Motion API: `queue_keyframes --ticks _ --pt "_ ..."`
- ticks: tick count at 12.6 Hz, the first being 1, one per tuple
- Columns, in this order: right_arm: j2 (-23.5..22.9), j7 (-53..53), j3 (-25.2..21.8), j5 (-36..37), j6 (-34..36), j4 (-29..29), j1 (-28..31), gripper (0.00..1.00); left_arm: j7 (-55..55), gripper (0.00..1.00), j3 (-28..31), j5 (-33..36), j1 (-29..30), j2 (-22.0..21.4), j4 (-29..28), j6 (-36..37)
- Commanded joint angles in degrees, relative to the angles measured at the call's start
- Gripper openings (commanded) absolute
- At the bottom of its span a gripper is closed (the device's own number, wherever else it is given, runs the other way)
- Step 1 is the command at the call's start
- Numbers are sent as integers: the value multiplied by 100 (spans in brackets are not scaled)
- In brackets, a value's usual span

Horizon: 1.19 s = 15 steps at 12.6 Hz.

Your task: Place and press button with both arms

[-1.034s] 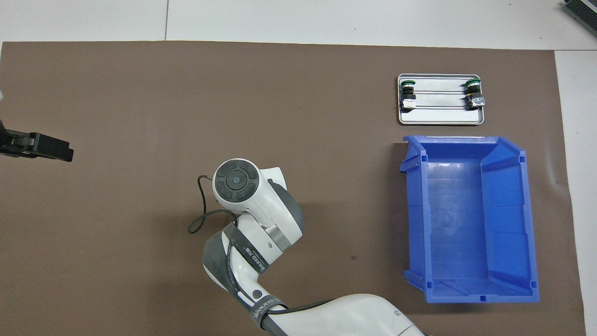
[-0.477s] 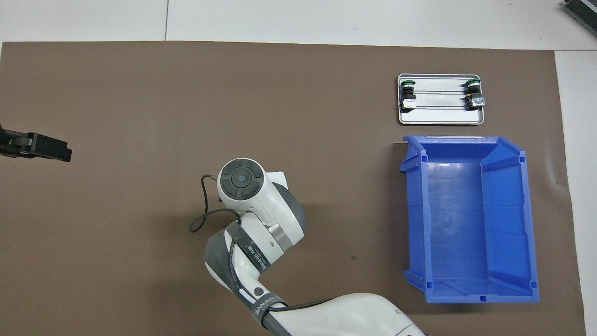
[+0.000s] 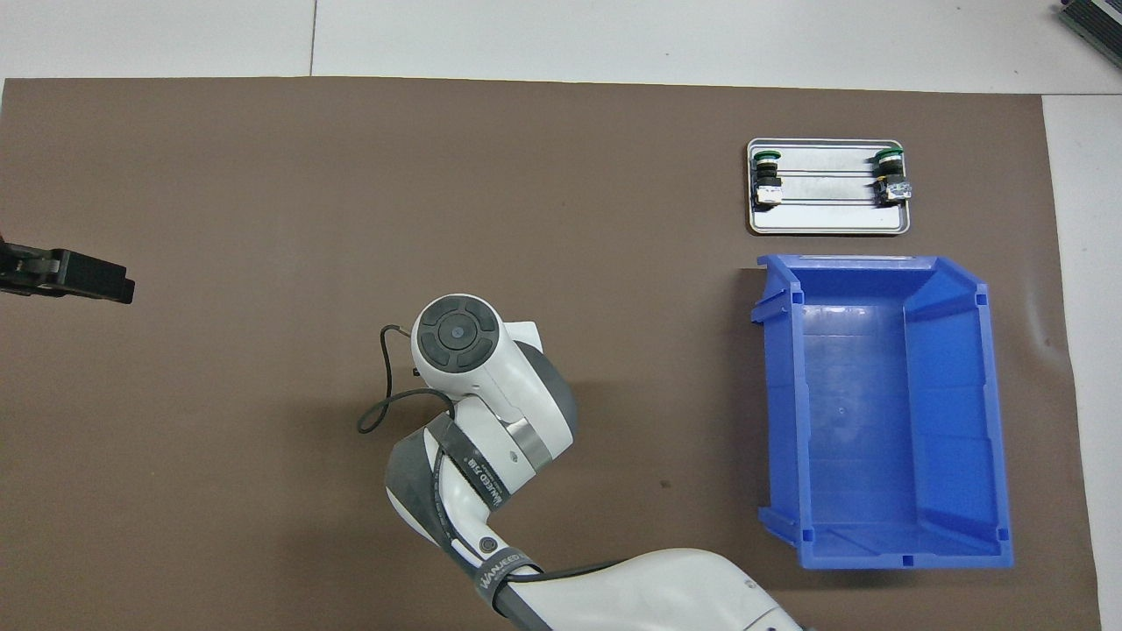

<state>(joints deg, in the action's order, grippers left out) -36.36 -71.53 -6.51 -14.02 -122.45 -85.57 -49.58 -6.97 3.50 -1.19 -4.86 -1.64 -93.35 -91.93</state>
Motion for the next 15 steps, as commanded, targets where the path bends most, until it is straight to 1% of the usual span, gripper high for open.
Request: queue_keyframes --ticks 1,3,6,7,8,9,10,11,15 --pt "165 -63 45 -180 -60 -197 62 46 -41 100 -42 110 55 -179 -210 -97" --pt "165 -54 45 -189 -69 -197 71 36 -41 100 -42 110 55 -179 -210 -97" --pt "165 -37 45 -189 -60 -170 141 18 -41 100 -42 110 55 -179 -210 -97" --pt "165 7 45 -171 62 -83 263 16 -41 100 -42 110 55 -179 -210 -97" --pt "156 68 36 -110 333 74 395 11 -41 100 -42 110 55 -179 -210 -97" --pt "138 173 36 -84 623 267 509 2 -41 100 -42 110 55 -179 -210 -88" --pt "173 392 10 -66 843 365 632 0 -41 100 -42 110 55 -179 -210 -88" --pt "278 716 -34 -22 1063 375 755 0 -41 100 -42 110 55 -179 -210 -97" --pt "1217 2227 -52 214 2135 348 1747 0 -41 100 -42 110 55 -179 -210 -97"
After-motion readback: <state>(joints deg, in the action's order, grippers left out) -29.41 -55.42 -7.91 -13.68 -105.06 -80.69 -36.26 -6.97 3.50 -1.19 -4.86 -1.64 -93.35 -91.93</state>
